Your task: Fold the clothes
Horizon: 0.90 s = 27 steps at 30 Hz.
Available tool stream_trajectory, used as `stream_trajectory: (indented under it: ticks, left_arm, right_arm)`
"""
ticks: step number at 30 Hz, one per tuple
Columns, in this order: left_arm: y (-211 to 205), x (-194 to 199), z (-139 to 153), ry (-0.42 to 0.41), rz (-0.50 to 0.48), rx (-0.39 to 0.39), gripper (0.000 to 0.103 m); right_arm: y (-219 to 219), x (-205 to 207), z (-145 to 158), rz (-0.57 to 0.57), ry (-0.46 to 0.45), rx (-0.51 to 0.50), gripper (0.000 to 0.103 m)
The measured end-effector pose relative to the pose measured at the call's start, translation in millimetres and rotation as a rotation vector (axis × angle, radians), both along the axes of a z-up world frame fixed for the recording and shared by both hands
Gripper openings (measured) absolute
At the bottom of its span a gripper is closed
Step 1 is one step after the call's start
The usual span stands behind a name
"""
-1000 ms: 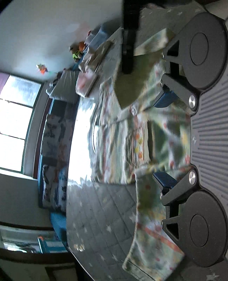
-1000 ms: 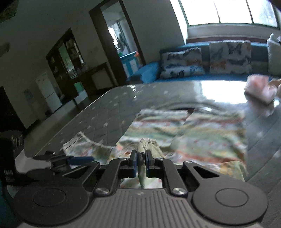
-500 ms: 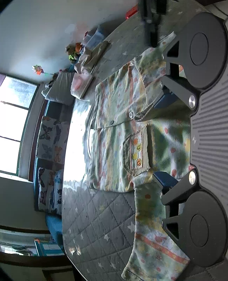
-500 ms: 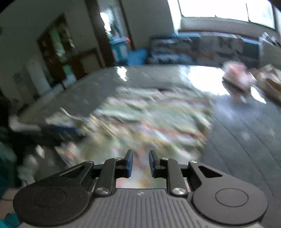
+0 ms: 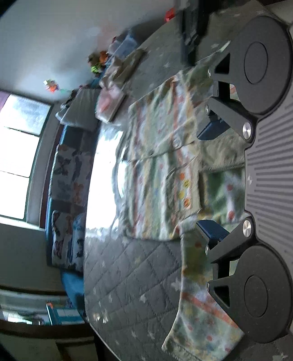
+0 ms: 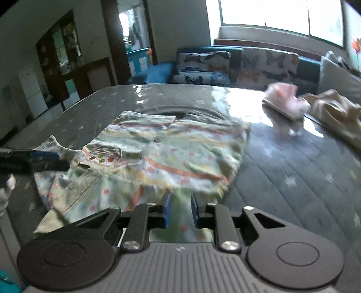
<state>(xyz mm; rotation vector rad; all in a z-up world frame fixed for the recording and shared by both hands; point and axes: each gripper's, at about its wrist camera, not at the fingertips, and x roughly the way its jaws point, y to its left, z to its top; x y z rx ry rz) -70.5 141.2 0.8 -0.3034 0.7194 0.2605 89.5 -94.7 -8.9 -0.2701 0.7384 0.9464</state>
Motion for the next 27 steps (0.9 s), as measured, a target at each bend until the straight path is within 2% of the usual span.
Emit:
stream_trajectory:
  ticks: [2,5,7,10,13,17,21,23,27]
  left_arm:
    - [-0.7,1.1,-0.7,0.005,-0.003,0.001,0.079]
    - [-1.8,7.4,-8.8,0.030,-0.016,-0.002,0.067]
    - [-1.6,10.6,-12.4,0.035,-0.031,-0.009,0.054]
    - [-2.3,15.4,-12.4,0.025,-0.045,-0.008,0.045]
    - [-6.5,21.3,-15.8,0.019,-0.056,0.030,0.040]
    - [-7.4,22.8,-18.8,0.027,-0.050,0.058,0.039]
    - [1.4,10.7,-9.0,0.004,-0.006,0.042,0.042]
    - [12.1,-1.8,-2.1,-0.017,0.052,0.031,0.048]
    - [40.4,-35.5,7.7,-0.046,0.206,0.020,0.050]
  right_arm:
    - [7.9,4.1,-6.3,-0.006,-0.012,-0.020,0.019]
    - [7.6,4.3,-9.7,-0.021,-0.020,-0.029,0.015]
    - [7.3,4.3,-12.0,-0.032,-0.026,-0.035,0.015]
    - [6.9,4.5,-15.5,-0.047,-0.035,-0.043,0.018]
    - [6.6,4.6,-18.9,-0.062,-0.043,-0.052,0.025]
    - [7.0,2.3,-24.8,-0.069,-0.061,-0.080,0.027]
    - [10.6,-10.2,-13.3,-0.034,-0.066,-0.055,0.038]
    - [14.4,-20.6,-6.8,0.005,-0.073,-0.037,0.042]
    - [28.8,-45.4,-0.5,0.106,-0.054,0.014,0.046]
